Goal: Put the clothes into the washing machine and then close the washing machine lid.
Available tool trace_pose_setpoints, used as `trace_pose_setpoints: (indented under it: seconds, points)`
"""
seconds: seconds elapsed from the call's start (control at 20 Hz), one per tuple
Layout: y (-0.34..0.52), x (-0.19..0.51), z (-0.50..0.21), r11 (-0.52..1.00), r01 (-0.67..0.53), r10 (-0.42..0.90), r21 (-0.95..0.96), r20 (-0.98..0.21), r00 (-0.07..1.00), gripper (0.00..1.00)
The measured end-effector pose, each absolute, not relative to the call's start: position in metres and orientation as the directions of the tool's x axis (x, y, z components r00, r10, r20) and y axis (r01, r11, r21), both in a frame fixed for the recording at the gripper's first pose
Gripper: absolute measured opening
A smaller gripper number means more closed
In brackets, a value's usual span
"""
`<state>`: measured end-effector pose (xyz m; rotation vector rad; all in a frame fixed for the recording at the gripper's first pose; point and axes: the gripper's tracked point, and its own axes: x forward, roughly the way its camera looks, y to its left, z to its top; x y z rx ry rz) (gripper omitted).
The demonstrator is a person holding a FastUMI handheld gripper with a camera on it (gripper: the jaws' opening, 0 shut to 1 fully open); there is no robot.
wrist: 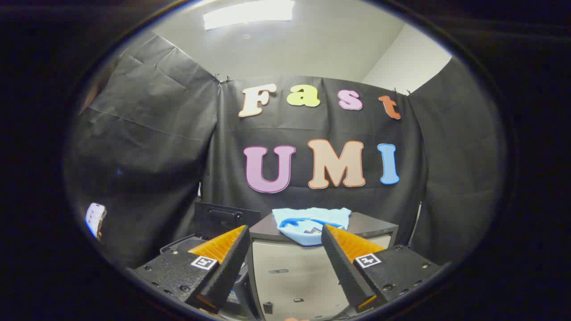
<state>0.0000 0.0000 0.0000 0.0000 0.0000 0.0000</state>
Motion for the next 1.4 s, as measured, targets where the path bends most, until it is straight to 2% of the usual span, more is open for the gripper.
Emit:
trace_pose_setpoints:
  seconds: [1.4]
  points:
    - [0.001,0.007,-0.010,1.000,0.000,0.000,0.017,-0.029,1.000,0.97]
